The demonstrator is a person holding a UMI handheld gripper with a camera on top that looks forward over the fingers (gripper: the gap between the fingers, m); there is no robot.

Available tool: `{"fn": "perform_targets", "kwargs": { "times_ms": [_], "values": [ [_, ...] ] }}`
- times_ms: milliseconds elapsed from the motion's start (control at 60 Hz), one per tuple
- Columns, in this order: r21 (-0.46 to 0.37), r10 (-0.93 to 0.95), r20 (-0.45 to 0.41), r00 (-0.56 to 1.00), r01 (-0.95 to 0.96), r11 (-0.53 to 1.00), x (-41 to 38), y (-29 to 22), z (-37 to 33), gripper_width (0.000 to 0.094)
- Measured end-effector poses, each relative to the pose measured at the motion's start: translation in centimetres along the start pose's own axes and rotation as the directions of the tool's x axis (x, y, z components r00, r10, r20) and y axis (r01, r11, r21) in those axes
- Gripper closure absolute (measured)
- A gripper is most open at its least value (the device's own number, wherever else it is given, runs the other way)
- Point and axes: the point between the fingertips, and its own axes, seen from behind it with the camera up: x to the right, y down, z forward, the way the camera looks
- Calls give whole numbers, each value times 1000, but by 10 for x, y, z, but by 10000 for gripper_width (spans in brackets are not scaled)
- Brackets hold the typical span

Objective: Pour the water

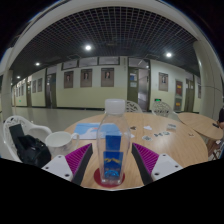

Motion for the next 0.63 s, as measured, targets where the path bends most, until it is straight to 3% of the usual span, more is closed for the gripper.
{"fn": "perform_targets", "kwargs": {
  "times_ms": [367, 550, 633],
  "values": [
    [-38, -38, 131, 991, 44, 998, -25, -3, -132, 84],
    [-38, -10, 274, 962, 22, 999, -59, -26, -162, 81],
    [-19, -26, 291, 956, 33, 999, -60, -44, -150, 84]
  ]
}}
